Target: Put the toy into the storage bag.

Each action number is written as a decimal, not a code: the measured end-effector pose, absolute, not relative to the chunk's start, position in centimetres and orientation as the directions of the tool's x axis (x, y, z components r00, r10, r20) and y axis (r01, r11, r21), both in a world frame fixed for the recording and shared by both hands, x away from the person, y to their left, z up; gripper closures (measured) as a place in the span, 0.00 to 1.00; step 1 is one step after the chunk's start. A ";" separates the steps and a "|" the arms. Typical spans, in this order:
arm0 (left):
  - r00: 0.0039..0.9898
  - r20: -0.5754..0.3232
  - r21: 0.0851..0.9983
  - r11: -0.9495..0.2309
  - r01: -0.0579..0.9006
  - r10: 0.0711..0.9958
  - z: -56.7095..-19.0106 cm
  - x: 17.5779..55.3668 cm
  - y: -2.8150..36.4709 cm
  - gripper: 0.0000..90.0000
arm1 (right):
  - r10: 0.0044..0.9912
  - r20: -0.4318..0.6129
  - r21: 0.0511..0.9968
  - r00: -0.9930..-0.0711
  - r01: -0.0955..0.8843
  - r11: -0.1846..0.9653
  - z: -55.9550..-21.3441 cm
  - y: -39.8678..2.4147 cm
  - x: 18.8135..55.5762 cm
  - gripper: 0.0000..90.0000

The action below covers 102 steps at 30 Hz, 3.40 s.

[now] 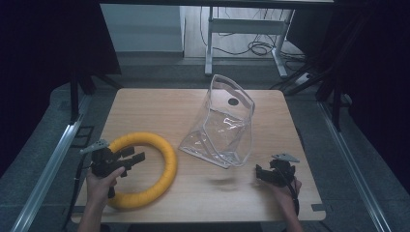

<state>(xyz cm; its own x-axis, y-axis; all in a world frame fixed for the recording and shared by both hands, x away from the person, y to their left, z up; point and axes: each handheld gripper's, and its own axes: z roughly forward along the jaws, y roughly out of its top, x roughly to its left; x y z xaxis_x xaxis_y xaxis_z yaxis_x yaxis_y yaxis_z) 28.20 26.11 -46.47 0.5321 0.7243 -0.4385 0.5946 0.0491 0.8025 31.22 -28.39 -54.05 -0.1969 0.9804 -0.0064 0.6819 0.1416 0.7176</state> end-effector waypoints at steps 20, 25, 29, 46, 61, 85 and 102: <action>0.651 -0.326 0.707 -0.281 0.650 0.686 -44.9 27.7 23.7 0.33 | 0.974 -0.009 0.724 -0.226 0.671 0.162 -54.0 -29.0 30.9 0.16; 0.673 -0.296 0.645 -0.378 0.665 0.678 -45.7 27.8 22.1 0.34 | 0.974 -0.009 0.724 -0.225 0.671 0.162 -54.0 -29.0 30.9 0.17; 0.700 -0.277 0.568 -0.476 0.672 0.658 -46.5 27.5 20.9 0.34 | 0.975 -0.008 0.725 -0.224 0.670 0.160 -54.0 -29.0 30.9 0.17; 0.766 -0.166 0.273 -0.717 0.641 0.621 -49.1 27.1 16.6 0.38 | 0.975 -0.012 0.726 -0.221 0.669 0.161 -54.1 -29.0 30.9 0.17; 0.730 -0.115 0.192 -0.706 0.682 0.674 -50.0 27.6 15.5 0.55 | 0.975 -0.011 0.726 -0.220 0.669 0.159 -54.1 -29.0 30.9 0.17; 0.653 -0.363 0.513 -0.442 0.736 0.665 -45.9 28.7 20.0 0.56 | 0.978 -0.009 0.725 -0.209 0.673 0.150 -54.0 -29.1 30.9 0.17; 0.590 -0.498 0.706 -0.098 0.701 0.636 -42.2 29.2 24.4 0.56 | 0.979 -0.007 0.725 -0.201 0.673 0.143 -54.0 -29.1 30.9 0.17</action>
<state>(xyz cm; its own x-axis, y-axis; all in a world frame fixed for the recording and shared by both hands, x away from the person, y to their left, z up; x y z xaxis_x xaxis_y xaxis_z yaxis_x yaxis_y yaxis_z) 29.19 24.42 -42.20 0.5898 0.6361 -0.4976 0.7012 -0.0978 0.7062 30.88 -29.08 -54.02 -0.2013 0.9795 -0.0068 0.6733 0.1434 0.7253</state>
